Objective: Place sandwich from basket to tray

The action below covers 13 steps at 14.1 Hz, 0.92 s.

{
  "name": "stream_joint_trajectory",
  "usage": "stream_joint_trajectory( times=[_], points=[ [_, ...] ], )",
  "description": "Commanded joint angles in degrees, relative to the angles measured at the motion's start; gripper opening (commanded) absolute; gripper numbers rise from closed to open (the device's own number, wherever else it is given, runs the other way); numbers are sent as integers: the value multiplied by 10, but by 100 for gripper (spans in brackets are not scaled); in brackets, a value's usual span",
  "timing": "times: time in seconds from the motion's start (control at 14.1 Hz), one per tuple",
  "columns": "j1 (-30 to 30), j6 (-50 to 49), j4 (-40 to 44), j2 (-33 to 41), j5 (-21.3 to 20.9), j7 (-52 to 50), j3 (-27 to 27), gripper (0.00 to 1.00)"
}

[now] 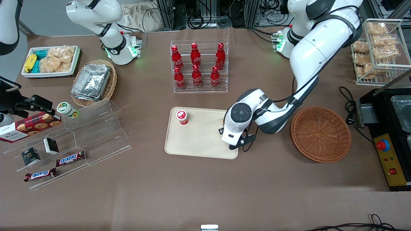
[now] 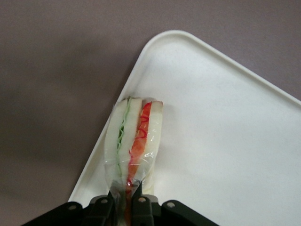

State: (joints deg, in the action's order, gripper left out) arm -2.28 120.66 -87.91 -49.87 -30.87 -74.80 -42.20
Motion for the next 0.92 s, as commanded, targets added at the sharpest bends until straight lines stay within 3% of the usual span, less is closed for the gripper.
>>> stream_joint_trajectory(
  times=[0.0,0.14,0.21,0.57,0.71,0.85],
  points=[
    [-20,-1,21,-13,-24,-11,13,30],
    [-19,-8,36,-3,-20,-12,16,94],
    [-19,-18,44,14,-17,-20,15,100],
    [14,-74,41,128,-10,-75,11,100],
    [38,-103,40,176,25,-67,8,100],
    [61,-127,35,214,32,-55,6,100]
  ],
)
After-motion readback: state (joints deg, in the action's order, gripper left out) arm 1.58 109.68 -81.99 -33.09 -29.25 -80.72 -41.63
